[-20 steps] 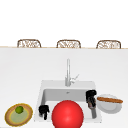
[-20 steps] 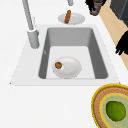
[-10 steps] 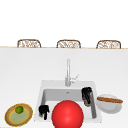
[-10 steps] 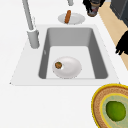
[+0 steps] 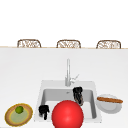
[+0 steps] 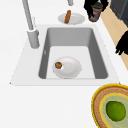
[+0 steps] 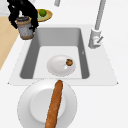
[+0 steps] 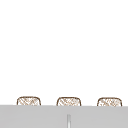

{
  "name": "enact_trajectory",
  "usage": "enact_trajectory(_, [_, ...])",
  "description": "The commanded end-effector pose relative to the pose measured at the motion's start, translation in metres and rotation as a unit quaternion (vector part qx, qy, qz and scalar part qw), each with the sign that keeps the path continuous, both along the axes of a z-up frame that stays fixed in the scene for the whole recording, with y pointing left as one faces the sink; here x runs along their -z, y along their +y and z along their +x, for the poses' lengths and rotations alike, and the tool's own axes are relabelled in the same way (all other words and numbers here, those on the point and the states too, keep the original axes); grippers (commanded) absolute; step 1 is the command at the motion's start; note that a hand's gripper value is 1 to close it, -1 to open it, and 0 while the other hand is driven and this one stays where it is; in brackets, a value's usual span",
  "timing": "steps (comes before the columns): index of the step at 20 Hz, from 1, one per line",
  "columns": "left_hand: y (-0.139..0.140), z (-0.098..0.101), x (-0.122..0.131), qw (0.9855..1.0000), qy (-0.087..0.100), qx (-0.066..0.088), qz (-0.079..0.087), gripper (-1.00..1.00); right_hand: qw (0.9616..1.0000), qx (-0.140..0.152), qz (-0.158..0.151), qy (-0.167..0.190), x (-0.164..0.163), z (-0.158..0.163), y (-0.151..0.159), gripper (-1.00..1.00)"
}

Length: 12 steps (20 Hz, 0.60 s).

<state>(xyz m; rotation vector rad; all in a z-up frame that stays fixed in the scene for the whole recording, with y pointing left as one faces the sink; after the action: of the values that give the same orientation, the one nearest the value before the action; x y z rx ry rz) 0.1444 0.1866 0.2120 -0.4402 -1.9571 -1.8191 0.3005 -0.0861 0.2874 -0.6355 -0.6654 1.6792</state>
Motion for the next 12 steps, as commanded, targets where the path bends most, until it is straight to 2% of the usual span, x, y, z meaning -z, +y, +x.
enact_trajectory(1, [0.0,0.0,0.0,1.0,0.0,0.0,0.0,0.0,1.0,0.0,-0.002,-0.001,0.003,0.0,0.031,1.0])
enact_trajectory(3, [0.0,0.0,0.0,1.0,0.0,0.0,0.0,0.0,1.0,0.0,0.0,0.0,0.013,0.0,0.047,1.0])
enact_trajectory(5, [0.0,0.0,0.0,1.0,0.0,0.0,0.0,0.0,1.0,-0.004,-0.005,-0.003,0.035,-0.013,0.063,1.0])
enact_trajectory(7, [0.0,0.0,0.0,1.0,0.0,0.0,0.0,0.0,0.9996,-0.013,-0.002,-0.025,0.052,-0.016,0.066,1.0])
enact_trajectory(12, [0.0,0.0,0.0,1.0,0.0,0.0,0.0,0.0,0.9989,0.004,0.019,-0.043,0.092,-0.013,0.085,1.0])
